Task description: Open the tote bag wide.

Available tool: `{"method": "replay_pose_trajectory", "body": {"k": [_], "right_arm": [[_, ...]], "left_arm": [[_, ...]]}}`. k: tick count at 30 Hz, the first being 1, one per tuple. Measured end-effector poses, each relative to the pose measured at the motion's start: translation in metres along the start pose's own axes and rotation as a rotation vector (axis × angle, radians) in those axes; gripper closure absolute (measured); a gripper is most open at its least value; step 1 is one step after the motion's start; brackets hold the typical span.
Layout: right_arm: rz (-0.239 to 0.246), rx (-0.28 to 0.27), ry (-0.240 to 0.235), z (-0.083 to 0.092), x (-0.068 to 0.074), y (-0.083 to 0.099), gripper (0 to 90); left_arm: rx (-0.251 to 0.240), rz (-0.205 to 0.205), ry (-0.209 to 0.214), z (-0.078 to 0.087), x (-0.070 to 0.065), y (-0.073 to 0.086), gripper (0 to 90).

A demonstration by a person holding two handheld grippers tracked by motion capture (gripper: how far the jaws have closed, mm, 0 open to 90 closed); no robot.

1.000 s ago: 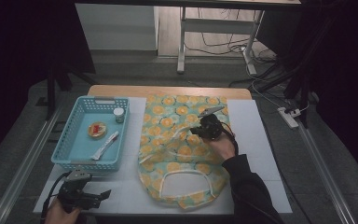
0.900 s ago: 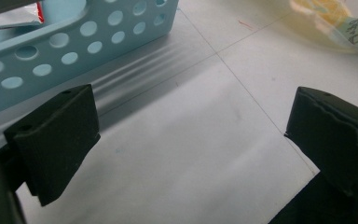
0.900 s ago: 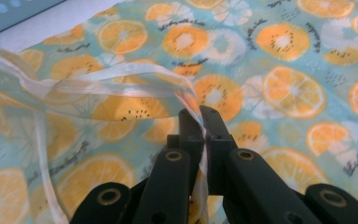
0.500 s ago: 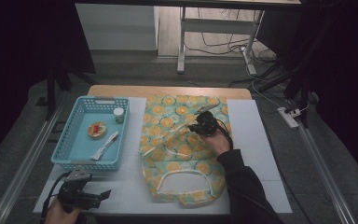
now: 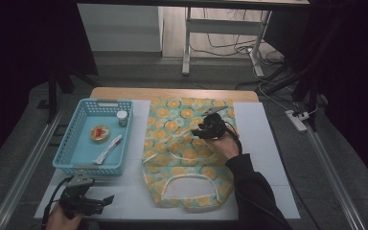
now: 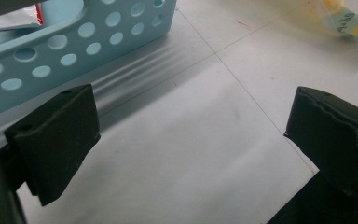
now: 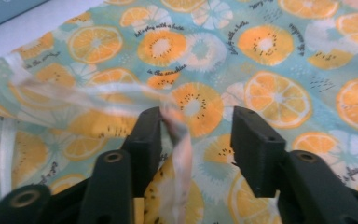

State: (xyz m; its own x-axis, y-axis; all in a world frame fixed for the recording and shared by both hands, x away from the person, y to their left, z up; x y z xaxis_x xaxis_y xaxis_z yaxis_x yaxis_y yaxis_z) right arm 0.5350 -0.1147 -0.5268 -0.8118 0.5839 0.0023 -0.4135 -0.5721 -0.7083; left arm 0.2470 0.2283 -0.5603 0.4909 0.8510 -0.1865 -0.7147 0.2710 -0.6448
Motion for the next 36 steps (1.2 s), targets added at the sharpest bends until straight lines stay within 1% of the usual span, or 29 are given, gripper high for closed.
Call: {"method": "replay_pose_trajectory", "body": {"k": [1,2,4,5,8,10,11,12,13,17,18,20,21,22,23,28,31,36], "right_arm": [[0.002,-0.001,-0.001,0.003,0.002,-0.001,43.9],[0.002,-0.001,-0.001,0.003,0.002,-0.001,43.9],[-0.001,0.002,-0.006,0.009,0.005,-0.002,38.0],[-0.001,0.002,-0.006,0.009,0.005,-0.002,38.0],[-0.004,-0.003,-0.007,0.017,0.006,0.0,32.8],[-0.017,-0.012,-0.023,0.022,0.006,0.0,30.1],[-0.036,-0.018,-0.046,0.027,0.007,0.001,24.2],[-0.036,-0.018,-0.046,0.027,0.007,0.001,24.2],[-0.035,-0.017,-0.053,0.028,0.008,0.002,21.8],[-0.006,-0.008,-0.067,0.033,0.019,0.006,12.5],[-0.004,-0.002,-0.066,0.034,0.021,0.006,9.2],[0.006,-0.005,-0.051,0.037,0.028,0.007,5.5],[0.006,-0.005,-0.048,0.038,0.031,0.008,1.8],[0.006,0.005,-0.047,0.04,0.035,0.009,0.0],[0.006,0.015,-0.051,0.041,0.038,0.011,0.0],[0.048,0.046,-0.084,0.045,0.056,0.023,0.0],[0.067,0.066,-0.094,0.045,0.064,0.031,0.0],[0.088,0.11,-0.096,0.041,0.069,0.047,0.0]], "left_arm": [[0.001,0.0,0.0,0.0,0.0,0.0,2.9],[0.001,0.001,-0.001,0.0,0.0,0.0,2.9],[0.001,0.001,-0.001,0.0,0.0,0.0,2.9],[0.001,0.001,-0.001,0.0,0.0,0.0,2.9],[0.001,0.003,-0.002,0.0,0.0,0.0,3.0],[0.001,0.002,-0.003,0.0,0.0,0.0,3.1],[0.002,0.002,-0.003,-0.001,0.0,0.0,3.1],[0.002,0.002,-0.003,0.0,0.0,0.0,3.1],[0.001,0.003,-0.002,0.0,0.0,0.0,3.0],[0.0,0.004,-0.003,0.0,0.0,0.0,3.0],[0.0,0.004,-0.003,0.0,0.0,0.0,3.0],[0.0,0.004,-0.003,0.0,0.0,0.0,3.0],[0.0,0.004,-0.003,0.0,0.0,0.0,3.0],[0.0,0.004,-0.004,0.0,0.0,0.0,3.1],[0.0,0.004,-0.004,0.0,0.0,0.0,3.0],[0.001,0.005,-0.005,0.0,0.0,0.0,3.0],[0.001,0.005,-0.005,0.0,0.0,0.0,3.0],[0.001,0.004,-0.005,0.0,0.0,0.0,3.0]]}}
Point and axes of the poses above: each handheld gripper's, and its own axes: z roughly backward along the jaws, y roughly out of its underside, x roughly to its left, the point moved 5 cm from there along -z, roughly forward along the jaws, and after that the axes turned 1 degree about y, right-handed, at the moved point
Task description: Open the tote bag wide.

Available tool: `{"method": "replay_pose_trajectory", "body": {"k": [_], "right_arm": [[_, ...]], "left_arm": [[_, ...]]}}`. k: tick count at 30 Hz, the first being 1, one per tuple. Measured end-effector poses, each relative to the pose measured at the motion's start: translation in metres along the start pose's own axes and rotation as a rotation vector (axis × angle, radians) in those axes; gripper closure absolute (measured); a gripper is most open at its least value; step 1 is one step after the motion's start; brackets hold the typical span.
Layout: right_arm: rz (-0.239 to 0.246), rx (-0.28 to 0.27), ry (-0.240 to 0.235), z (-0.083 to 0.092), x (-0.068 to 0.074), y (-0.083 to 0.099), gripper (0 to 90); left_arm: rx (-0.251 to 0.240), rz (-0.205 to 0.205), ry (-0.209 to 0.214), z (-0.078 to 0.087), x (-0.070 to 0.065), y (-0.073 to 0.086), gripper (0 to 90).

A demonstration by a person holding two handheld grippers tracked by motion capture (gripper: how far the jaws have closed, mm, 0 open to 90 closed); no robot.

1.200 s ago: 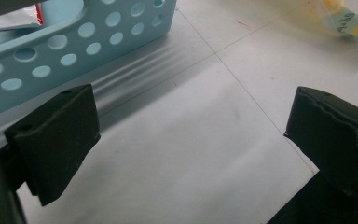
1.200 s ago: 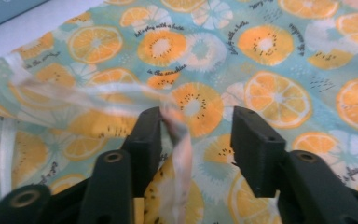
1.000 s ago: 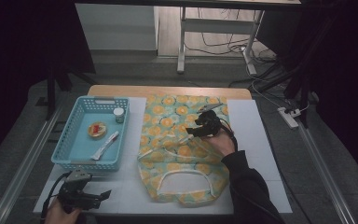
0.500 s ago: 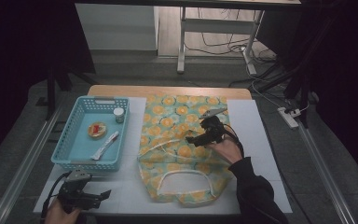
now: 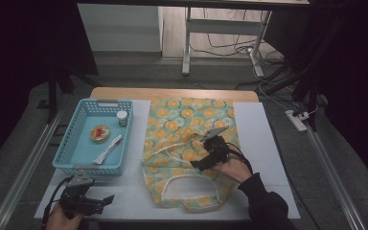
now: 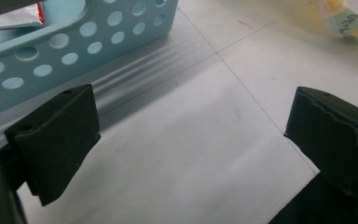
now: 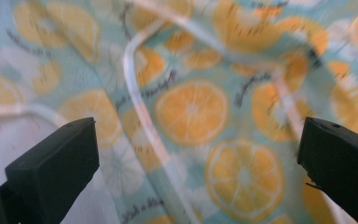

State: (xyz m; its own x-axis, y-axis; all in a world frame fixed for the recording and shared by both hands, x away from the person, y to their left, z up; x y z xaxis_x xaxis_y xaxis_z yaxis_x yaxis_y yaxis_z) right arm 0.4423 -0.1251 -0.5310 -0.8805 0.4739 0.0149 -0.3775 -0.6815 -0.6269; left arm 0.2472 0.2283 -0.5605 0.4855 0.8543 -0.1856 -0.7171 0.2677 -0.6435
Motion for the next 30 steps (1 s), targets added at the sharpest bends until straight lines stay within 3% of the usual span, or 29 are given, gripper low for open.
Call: {"method": "replay_pose_trajectory", "body": {"k": [9,12,16,17,21,26,28,30], "right_arm": [[0.016,0.096,0.014,-0.02,-0.002,0.027,0.0],[0.059,0.093,0.035,-0.022,0.0,0.03,3.5],[0.08,0.086,0.018,-0.015,0.0,0.029,24.3],[0.078,0.079,0.018,-0.013,0.0,0.029,34.8],[0.08,0.087,0.019,-0.012,0.001,0.028,43.2],[0.094,0.106,0.004,-0.01,0.007,0.026,60.7],[0.101,0.105,-0.002,-0.01,0.008,0.026,75.2],[0.097,0.104,-0.016,-0.01,0.01,0.026,83.3]], "left_arm": [[0.0,-0.002,0.001,0.0,0.0,0.0,3.1],[0.001,-0.002,0.001,0.0,0.0,0.0,3.1],[0.001,-0.004,0.0,0.0,0.0,0.0,3.2],[0.001,-0.004,-0.001,0.0,0.0,0.0,3.2],[0.004,-0.006,-0.002,0.0,0.0,0.0,3.2],[0.005,-0.007,-0.003,0.0,0.0,0.0,3.3],[0.005,-0.007,-0.003,0.0,0.0,0.0,3.3],[0.004,-0.006,-0.002,0.0,0.0,0.0,3.3]]}}
Point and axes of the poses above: each handheld gripper's, and its own axes: z roughly backward along the jaws, y roughly out of its underside, x roughly to its left, the point moved 5 cm from there along -z, roughly forward along the jaws, and after that the axes turned 1 degree about y, right-handed, at the moved point
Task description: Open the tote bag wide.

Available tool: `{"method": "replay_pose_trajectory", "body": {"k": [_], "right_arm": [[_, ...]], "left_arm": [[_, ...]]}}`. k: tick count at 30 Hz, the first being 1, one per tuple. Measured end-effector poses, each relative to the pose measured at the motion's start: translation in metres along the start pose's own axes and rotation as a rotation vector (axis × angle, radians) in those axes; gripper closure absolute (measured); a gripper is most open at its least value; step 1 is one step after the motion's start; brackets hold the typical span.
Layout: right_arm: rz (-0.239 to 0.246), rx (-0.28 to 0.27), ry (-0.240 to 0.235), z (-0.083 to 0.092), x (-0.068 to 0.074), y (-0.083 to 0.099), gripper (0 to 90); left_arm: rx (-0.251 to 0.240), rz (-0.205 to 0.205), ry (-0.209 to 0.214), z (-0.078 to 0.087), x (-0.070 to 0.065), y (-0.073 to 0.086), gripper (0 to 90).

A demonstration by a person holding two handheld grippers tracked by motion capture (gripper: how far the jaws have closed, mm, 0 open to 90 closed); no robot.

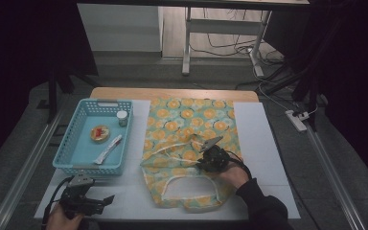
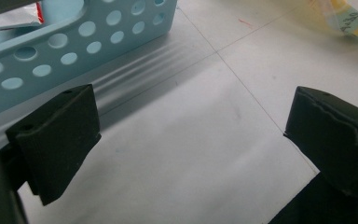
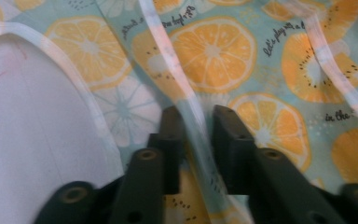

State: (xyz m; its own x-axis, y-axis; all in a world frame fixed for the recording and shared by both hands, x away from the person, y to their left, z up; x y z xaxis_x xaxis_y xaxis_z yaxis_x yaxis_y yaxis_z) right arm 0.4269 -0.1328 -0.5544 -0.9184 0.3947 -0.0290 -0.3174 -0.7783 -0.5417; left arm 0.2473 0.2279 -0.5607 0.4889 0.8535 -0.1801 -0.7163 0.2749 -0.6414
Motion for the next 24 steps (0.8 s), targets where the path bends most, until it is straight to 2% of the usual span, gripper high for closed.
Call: {"method": "replay_pose_trajectory", "body": {"k": [3,6,8,12,19,24], "right_arm": [[0.0,0.001,-0.009,0.0,0.0,0.0,88.1],[-0.016,0.001,-0.01,0.002,-0.003,-0.001,88.9],[-0.031,-0.049,-0.009,0.008,-0.005,-0.007,89.4],[-0.033,-0.082,-0.012,0.015,-0.006,-0.014,89.6],[-0.044,-0.103,-0.03,0.018,-0.007,-0.023,89.9],[-0.072,-0.138,-0.052,0.024,-0.01,-0.035,90.0]], "left_arm": [[-0.001,0.002,0.001,0.0,0.0,0.0,3.3],[-0.002,0.003,0.002,0.0,0.0,0.0,3.3],[0.0,0.0,0.001,0.0,0.0,0.0,3.3],[0.001,-0.001,0.0,0.0,0.0,0.0,3.3],[0.001,0.002,0.0,0.0,0.0,0.0,3.3],[0.001,0.008,0.001,0.0,0.001,0.0,3.3]]}}
Point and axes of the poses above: each handheld gripper's, and its own axes: z roughly backward along the jaws, y roughly out of its underside, x roughly to its left, the point moved 5 cm from there along -z, roughly forward along the jaws, and after that the axes turned 1 degree about y, right-handed, at the moved point
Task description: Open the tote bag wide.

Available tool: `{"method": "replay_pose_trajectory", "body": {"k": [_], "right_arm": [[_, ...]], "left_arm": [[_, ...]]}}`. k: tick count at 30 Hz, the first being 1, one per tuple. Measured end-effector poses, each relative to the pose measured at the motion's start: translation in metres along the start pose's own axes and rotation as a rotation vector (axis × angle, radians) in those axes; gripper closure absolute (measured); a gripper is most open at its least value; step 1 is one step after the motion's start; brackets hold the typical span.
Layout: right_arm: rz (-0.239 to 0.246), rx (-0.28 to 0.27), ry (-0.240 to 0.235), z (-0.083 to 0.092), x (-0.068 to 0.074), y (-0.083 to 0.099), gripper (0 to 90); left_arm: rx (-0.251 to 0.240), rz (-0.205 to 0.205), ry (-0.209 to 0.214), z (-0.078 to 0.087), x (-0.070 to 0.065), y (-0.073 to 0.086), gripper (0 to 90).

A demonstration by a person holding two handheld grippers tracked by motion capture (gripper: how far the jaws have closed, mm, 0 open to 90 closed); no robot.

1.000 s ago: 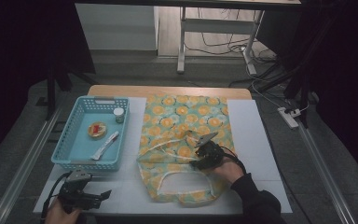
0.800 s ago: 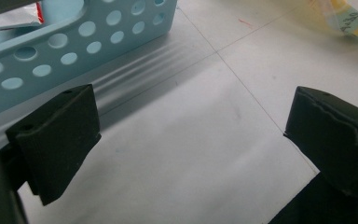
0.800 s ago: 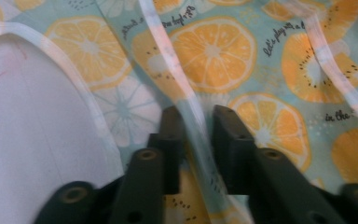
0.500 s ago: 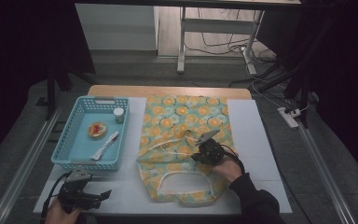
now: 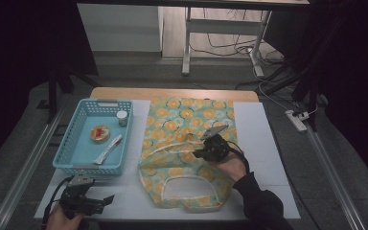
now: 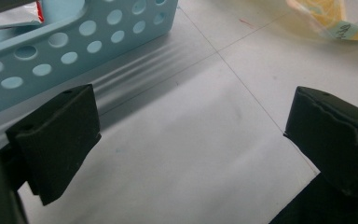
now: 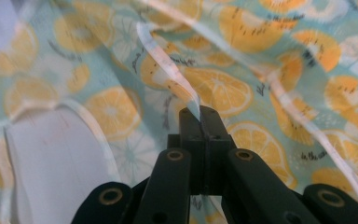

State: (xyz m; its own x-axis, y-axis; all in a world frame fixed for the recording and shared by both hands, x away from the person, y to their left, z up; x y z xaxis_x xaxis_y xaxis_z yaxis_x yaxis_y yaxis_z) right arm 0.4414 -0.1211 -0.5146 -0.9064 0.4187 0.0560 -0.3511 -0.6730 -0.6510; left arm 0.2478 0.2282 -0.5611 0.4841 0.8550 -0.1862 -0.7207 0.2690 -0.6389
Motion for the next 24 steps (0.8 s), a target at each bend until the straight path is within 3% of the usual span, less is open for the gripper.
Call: {"method": "replay_pose_trajectory", "body": {"k": [24], "right_arm": [[-0.004,-0.136,0.0,0.021,-0.013,-0.06,90.0]], "left_arm": [[0.002,0.012,0.005,0.0,0.002,0.0,3.4]]}}
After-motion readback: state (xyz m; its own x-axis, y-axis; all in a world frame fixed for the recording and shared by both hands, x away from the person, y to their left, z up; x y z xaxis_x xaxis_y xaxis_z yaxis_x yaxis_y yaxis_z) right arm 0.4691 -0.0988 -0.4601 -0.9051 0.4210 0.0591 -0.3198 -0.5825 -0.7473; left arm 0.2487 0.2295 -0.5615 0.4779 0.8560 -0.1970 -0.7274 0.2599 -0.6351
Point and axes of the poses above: each handheld gripper's, and its own axes: z roughly backward along the jaws, y roughly out of its underside, x roughly to its left, the point moved 5 cm from there along -z, roughly forward along the jaws, and after that the axes turned 1 degree about y, right-handed, at the moved point
